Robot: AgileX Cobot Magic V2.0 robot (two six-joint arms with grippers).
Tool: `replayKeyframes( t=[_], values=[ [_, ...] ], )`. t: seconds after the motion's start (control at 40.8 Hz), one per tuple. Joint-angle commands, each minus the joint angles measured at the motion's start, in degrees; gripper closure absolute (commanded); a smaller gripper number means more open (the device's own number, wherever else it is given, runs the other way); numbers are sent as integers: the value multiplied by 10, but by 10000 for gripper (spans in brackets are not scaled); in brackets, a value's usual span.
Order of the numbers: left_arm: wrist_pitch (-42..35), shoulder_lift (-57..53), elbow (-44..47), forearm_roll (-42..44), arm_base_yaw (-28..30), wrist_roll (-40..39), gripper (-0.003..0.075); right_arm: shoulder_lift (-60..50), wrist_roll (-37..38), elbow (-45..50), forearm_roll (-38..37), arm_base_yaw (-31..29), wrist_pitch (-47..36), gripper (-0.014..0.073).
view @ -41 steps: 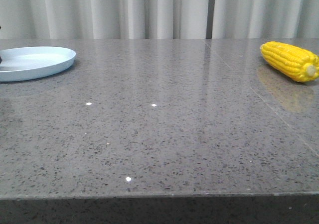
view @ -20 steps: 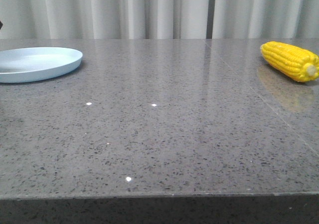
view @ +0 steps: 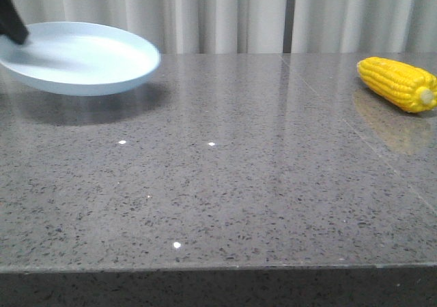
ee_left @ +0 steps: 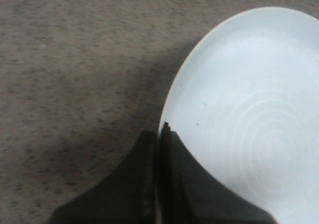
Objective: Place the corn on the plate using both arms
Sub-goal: 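Grip the rim of the blue plate with the left gripper, then slide the plate with the left gripper toward the table center, release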
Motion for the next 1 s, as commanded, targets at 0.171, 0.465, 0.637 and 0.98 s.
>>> replayKeyframes(
  t=[0.171, 0.465, 0.637, 0.98],
  values=[
    [-56, -27, 9, -67, -106, -30, 741, 1, -4, -19, -5, -4, -39, -8],
    [-121, 12, 26, -66, -182, -92, 741, 1, -4, -19, -5, -4, -39, -8],
    [-119, 35, 26, -66, -184, -105, 741, 1, -4, -19, -5, -4, -39, -8],
    [-109, 35, 26, -66, -184, -105, 554, 1, -4, -19, -5, -4, -39, -8]
  ],
)
